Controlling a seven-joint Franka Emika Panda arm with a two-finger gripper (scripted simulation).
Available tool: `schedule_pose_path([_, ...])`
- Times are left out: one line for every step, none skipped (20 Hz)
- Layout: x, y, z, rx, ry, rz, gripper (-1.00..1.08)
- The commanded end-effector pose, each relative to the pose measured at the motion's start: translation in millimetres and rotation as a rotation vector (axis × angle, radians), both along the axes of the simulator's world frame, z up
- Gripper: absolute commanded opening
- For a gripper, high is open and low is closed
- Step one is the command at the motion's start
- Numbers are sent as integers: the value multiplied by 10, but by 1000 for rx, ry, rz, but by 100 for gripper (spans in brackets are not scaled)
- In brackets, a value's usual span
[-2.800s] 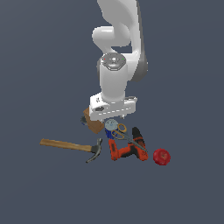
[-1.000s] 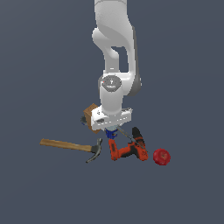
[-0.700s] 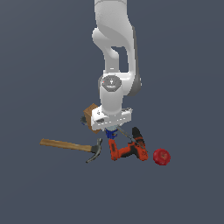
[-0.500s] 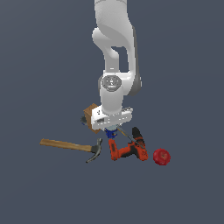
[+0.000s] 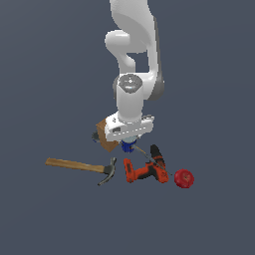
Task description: Pick up a designated object from a clutter of objects.
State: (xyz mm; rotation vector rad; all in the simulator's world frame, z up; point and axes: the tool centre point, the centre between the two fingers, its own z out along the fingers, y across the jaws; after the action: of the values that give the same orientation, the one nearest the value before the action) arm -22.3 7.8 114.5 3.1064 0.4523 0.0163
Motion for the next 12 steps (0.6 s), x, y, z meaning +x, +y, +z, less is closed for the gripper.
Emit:
schedule_pose_path([-29, 43, 170, 0, -4, 0, -100])
schedule_pose_path([-50, 63, 241, 0, -4, 0, -100])
schedule_pose_path([-72, 84, 314, 0, -4, 0, -100])
schedule_pose_path([-95, 107, 395, 0, -4, 0, -100])
schedule_pose_path([-119, 130, 475, -1, -3, 0, -100])
schedule_pose_path([-144, 155, 564, -1, -3, 0, -100])
schedule_pose_path([-170, 181, 653, -1, -2, -1, -100])
schedule_pose_path([-197, 208, 746, -1, -1, -1, -100])
schedule_pose_path([-225, 236, 845, -1, -1, -1, -100])
schedule_pose_path([-252, 264, 943, -1, -1, -1, -100])
schedule_pose_path([-280, 292, 1043, -1, 0, -1, -100])
schedule_pose_path([-308, 321, 1144, -1, 0, -1, -100])
